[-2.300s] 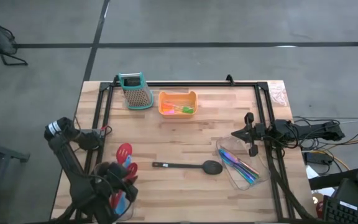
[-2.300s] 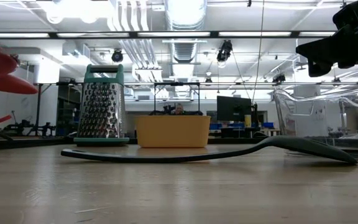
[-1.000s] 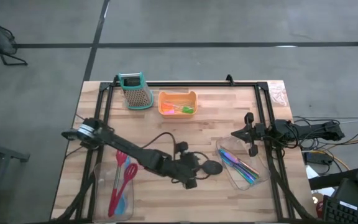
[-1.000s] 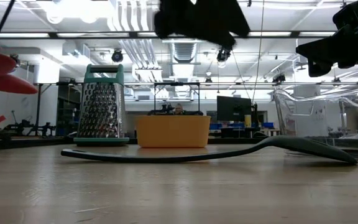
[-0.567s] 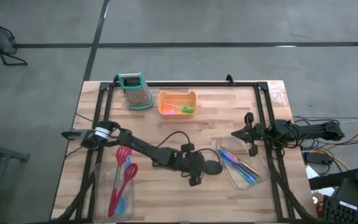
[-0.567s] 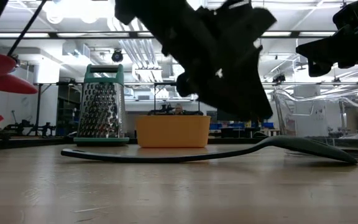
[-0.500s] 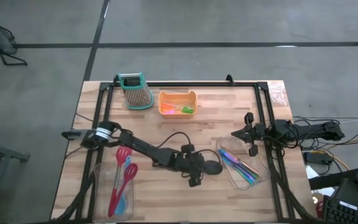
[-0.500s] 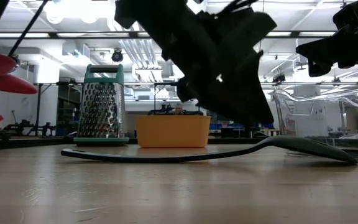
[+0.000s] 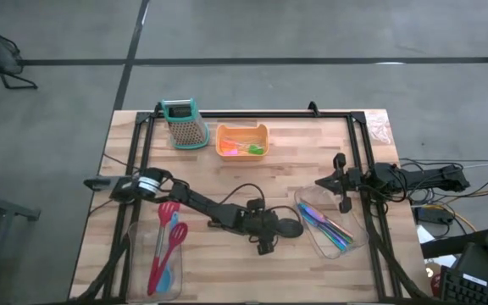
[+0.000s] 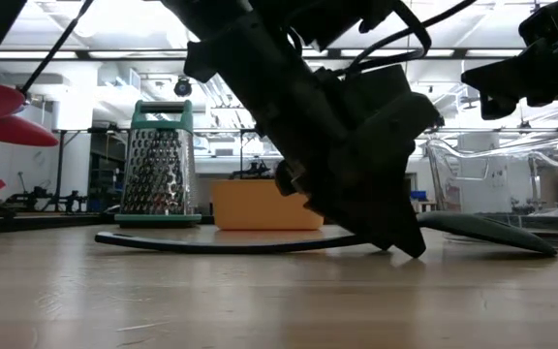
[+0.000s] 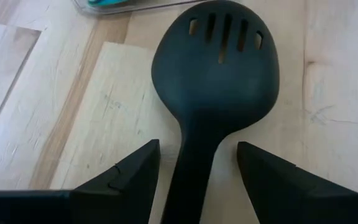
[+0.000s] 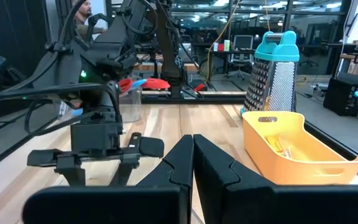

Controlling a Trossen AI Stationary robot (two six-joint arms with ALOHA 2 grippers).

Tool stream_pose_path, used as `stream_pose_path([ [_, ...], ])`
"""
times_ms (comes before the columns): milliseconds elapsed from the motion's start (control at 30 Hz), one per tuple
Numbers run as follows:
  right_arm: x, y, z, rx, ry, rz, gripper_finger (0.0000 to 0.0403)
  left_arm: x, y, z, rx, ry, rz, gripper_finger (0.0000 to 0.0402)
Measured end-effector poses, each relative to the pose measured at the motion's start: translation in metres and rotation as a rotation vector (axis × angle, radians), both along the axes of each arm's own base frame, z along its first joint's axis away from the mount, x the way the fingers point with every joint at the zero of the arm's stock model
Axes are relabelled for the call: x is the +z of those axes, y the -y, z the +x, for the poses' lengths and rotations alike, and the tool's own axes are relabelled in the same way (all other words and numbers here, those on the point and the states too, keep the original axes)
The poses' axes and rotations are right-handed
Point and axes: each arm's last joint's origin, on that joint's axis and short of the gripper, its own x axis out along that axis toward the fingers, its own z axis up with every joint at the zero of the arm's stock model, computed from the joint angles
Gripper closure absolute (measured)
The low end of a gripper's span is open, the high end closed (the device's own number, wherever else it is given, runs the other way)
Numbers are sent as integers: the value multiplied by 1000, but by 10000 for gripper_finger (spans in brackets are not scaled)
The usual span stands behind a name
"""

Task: Pick & Place Kitchen Items
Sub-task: Put the black serving spoon into the bottom transparent bin

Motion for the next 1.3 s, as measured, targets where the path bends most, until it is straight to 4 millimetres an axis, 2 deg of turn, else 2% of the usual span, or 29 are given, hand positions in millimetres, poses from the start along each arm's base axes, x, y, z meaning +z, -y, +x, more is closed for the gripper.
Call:
stream_pose_path([
  [100, 0, 0, 0, 0, 1, 1, 394, 0, 0, 0, 5, 1, -4, 186],
  [233, 0, 0, 0, -1, 0, 1, 394, 2, 0, 1, 7, 3, -5, 214],
  [533, 0, 0, 0, 0, 0, 0, 394, 3, -6, 3, 11, 9, -8, 338],
  [700, 0, 0, 0, -1, 0, 0, 394, 13, -11, 1, 20, 9, -6, 338],
  [933, 0, 0, 0, 0, 0, 1, 394, 49, -25, -14, 138, -15, 35, 327],
  [1033, 0, 0, 0, 0, 0, 0, 394, 73, -28, -22, 193, 32, 49, 319],
  [1167, 0, 0, 0, 0, 0, 0, 394, 104, -32, -31, 249, 115, 35, 333],
  [1300, 0, 0, 0, 0, 0, 0, 394, 134, -34, -50, 427, 181, -82, 336],
])
